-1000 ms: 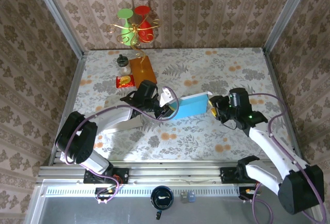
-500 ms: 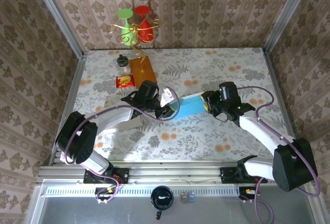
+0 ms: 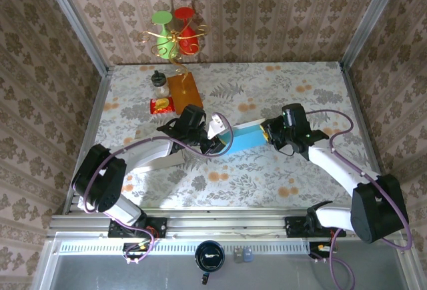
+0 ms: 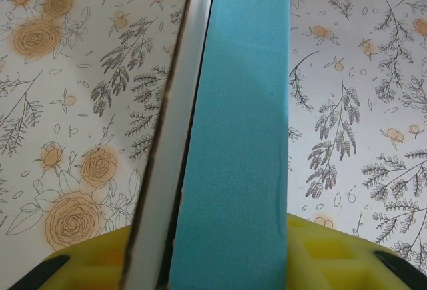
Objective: Fold the paper box
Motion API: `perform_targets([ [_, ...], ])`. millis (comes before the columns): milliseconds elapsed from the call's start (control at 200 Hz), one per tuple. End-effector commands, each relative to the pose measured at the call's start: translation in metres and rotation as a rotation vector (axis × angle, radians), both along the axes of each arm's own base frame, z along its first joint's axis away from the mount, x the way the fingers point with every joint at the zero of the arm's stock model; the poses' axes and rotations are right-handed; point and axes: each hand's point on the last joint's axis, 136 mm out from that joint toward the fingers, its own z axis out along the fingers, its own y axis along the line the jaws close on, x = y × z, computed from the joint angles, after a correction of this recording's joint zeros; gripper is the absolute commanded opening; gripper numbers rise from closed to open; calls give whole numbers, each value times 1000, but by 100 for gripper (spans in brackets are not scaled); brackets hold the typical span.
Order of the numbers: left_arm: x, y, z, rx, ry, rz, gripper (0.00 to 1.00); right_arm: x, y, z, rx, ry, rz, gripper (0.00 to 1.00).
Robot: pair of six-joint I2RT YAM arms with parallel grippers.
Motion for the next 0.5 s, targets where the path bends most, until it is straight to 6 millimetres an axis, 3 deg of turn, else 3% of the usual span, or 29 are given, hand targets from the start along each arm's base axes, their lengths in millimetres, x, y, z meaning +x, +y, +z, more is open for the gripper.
perform_targets([
  [0, -4, -5, 5, -4, 14, -17, 35, -24, -12, -34, -94, 157, -8, 27],
  [115, -5, -5, 5, -1, 18, -25, 26, -17, -9, -19, -111, 110, 37, 28],
  [190, -4, -4, 4, 2, 15, -25, 24, -8, -7, 4, -159, 26, 104, 32],
  [380, -2, 5, 10, -8, 17, -40, 22, 1, -17, 76, -460, -286, 382, 39],
  [495, -5, 14, 14, -16, 20, -78, 22, -2, -26, 92, -577, -447, 516, 41],
])
